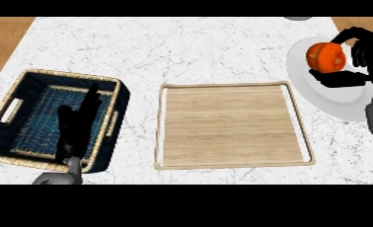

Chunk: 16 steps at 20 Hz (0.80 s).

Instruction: Pick the squash from the tray and place it in the plate

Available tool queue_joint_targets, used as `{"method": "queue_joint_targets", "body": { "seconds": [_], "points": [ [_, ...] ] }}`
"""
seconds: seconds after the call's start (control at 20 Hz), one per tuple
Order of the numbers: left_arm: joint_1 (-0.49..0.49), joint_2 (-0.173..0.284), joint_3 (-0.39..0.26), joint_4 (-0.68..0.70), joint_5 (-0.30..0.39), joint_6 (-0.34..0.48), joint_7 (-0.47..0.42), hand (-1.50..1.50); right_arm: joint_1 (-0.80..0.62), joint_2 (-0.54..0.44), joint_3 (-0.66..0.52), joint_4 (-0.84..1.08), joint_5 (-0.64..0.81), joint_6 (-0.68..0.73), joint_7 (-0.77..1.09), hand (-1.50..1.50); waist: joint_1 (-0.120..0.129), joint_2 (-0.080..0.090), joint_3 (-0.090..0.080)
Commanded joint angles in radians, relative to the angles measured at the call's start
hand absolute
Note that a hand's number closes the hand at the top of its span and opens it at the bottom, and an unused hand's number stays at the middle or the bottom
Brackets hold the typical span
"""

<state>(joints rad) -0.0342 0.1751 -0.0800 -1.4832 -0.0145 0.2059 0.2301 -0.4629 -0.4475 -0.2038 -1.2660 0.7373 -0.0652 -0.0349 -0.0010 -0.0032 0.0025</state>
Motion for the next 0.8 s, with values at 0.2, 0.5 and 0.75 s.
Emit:
{"method": "queue_joint_targets", "body": {
  "seconds": [0.2,0.5,0.75],
  "points": [
    [-0.033,-0.010,0.020,0.026,-0.014,-0.021,0.003,0.00,-0.142,-0.072,-0.082,0.338,0.006,-0.065,-0.093,1.50,0.011,0.006,-0.002],
    [-0.002,-0.010,0.009,0.003,-0.003,-0.049,0.004,0.00,-0.279,-0.168,-0.103,0.676,0.049,-0.082,-0.195,1.50,0.031,0.012,-0.001],
    [0.004,-0.039,-0.028,-0.014,-0.035,-0.025,0.006,0.00,-0.293,-0.174,-0.093,0.875,0.078,-0.067,-0.265,1.50,0.050,0.019,0.000]
  ]
}}
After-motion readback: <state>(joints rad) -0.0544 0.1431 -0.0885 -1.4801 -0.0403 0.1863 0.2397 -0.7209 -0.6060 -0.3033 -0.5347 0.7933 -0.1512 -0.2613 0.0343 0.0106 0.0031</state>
